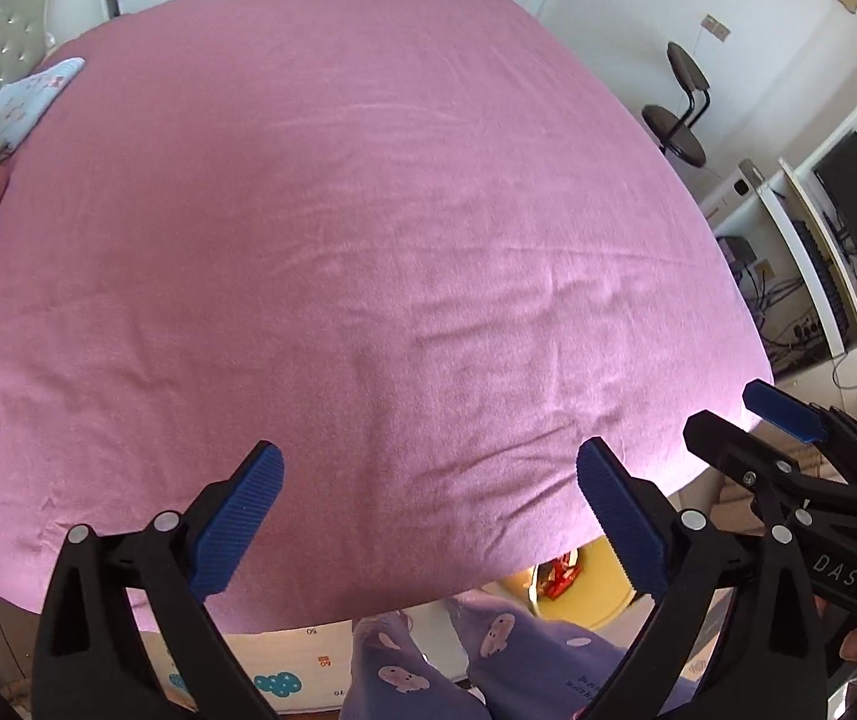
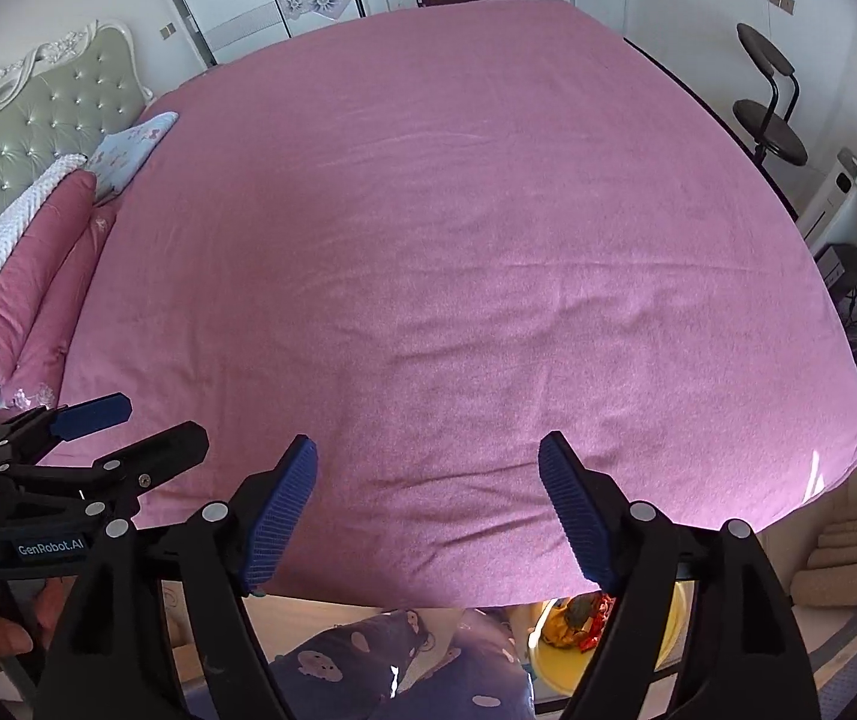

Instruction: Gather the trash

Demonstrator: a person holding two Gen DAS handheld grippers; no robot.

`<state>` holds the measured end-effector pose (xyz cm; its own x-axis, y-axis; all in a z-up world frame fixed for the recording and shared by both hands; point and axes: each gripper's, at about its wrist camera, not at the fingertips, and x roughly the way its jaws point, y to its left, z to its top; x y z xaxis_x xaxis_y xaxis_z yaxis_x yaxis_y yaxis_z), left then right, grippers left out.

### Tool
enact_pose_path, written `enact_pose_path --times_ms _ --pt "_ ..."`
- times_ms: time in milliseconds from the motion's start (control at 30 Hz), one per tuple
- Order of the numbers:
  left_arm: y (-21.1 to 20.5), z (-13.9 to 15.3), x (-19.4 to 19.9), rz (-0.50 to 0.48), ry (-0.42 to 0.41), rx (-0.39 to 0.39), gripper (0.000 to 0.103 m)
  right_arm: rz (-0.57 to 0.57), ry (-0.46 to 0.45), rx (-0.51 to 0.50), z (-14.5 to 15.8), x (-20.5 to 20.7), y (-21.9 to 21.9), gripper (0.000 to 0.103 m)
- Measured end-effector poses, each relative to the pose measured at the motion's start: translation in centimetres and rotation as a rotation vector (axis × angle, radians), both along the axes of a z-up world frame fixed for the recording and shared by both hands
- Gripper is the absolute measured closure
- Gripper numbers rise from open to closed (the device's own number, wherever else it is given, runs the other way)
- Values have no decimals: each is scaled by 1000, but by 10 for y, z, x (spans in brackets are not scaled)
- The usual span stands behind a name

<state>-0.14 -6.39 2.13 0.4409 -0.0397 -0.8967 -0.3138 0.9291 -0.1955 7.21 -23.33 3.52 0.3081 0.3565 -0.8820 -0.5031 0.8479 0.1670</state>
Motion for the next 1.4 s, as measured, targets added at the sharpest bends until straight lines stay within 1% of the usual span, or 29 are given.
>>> enact_pose_path --times_ms 33,67,100,133,333,433,500,633,733,800,1067,1200,1400 --pt "-1 10 -2 24 -25 28 4 6 -31 -2 8 -1 1 23" --pt "-2 20 -3 45 -47 53 4 11 -61 0 17 -1 2 19" --pt "-2 28 -4 64 -61 67 4 15 -89 6 25 -2 2 16" --pt "-3 35 -4 86 -73 73 4 21 -112 10 32 -2 2 16" --pt "3 61 -13 185 -122 47 4 65 -177 27 52 8 2 14" --pt "4 68 -16 203 -134 54 4 70 -175 44 55 15 2 14" --pt "5 73 -19 220 -142 84 4 74 -172 47 58 20 2 14" --pt "10 80 -24 257 -147 109 4 85 -179 58 63 25 1 14" --pt "13 83 -27 283 -146 105 4 109 -168 80 69 25 2 14" --pt "16 86 -29 300 -152 105 4 107 -177 93 72 23 2 14" --pt "16 93 -24 300 -174 132 4 141 -194 105 76 19 8 14" --pt "15 93 -23 289 -176 124 4 149 -214 100 77 17 13 14" --pt "18 93 -20 287 -176 119 4 139 -207 108 76 18 12 14"
